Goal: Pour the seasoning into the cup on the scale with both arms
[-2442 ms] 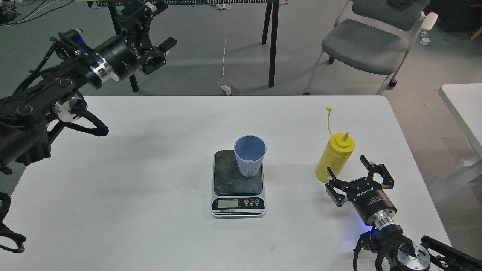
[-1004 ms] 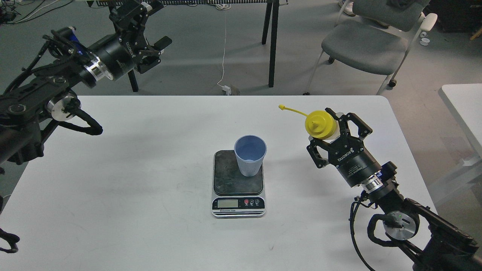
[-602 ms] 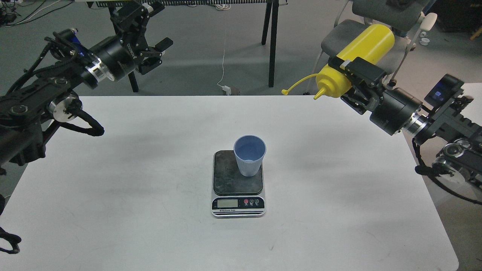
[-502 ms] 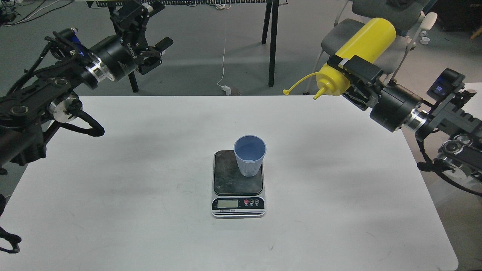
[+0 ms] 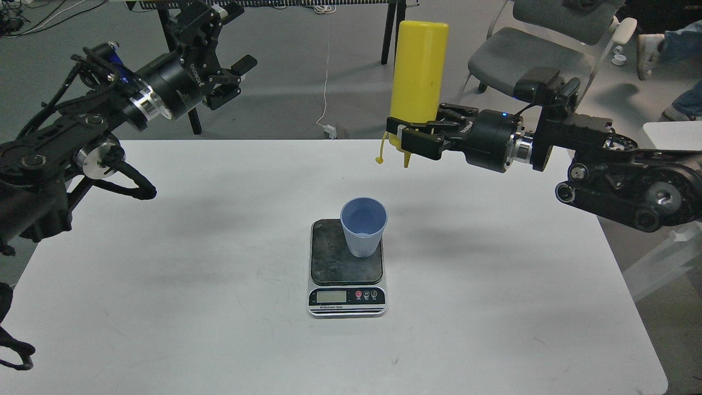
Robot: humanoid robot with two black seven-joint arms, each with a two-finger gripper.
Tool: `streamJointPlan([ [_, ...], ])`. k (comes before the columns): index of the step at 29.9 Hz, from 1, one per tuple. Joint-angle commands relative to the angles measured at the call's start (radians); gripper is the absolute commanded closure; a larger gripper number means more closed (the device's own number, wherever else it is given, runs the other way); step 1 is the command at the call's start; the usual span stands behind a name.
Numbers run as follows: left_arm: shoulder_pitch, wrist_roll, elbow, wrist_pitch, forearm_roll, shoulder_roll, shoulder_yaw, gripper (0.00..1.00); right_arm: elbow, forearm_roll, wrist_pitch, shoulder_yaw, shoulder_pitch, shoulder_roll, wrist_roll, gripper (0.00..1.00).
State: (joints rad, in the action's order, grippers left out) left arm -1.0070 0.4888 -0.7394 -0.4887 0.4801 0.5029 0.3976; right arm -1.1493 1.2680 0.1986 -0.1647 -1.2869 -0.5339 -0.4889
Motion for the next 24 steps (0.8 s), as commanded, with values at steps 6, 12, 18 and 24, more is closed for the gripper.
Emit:
streamJointPlan([
  [6,0.011,0.0,0.0,0.0,0.0,0.002,0.001,0.01,0.014,0.103,-0.001,-0.004,-0.006,0.084,0.0,0.55],
  [12,0.011,0.0,0.0,0.0,0.0,0.002,0.001,0.01,0.02,0.123,-0.001,-0.004,-0.009,0.095,0.0,0.55],
  [18,0.011,0.0,0.0,0.0,0.0,0.002,0.003,0.01,0.028,0.129,-0.005,-0.004,-0.009,0.098,0.0,0.55],
  [24,0.011,0.0,0.0,0.0,0.0,0.005,0.003,0.01,0.014,-0.121,-0.161,0.108,0.004,0.051,0.0,0.55],
])
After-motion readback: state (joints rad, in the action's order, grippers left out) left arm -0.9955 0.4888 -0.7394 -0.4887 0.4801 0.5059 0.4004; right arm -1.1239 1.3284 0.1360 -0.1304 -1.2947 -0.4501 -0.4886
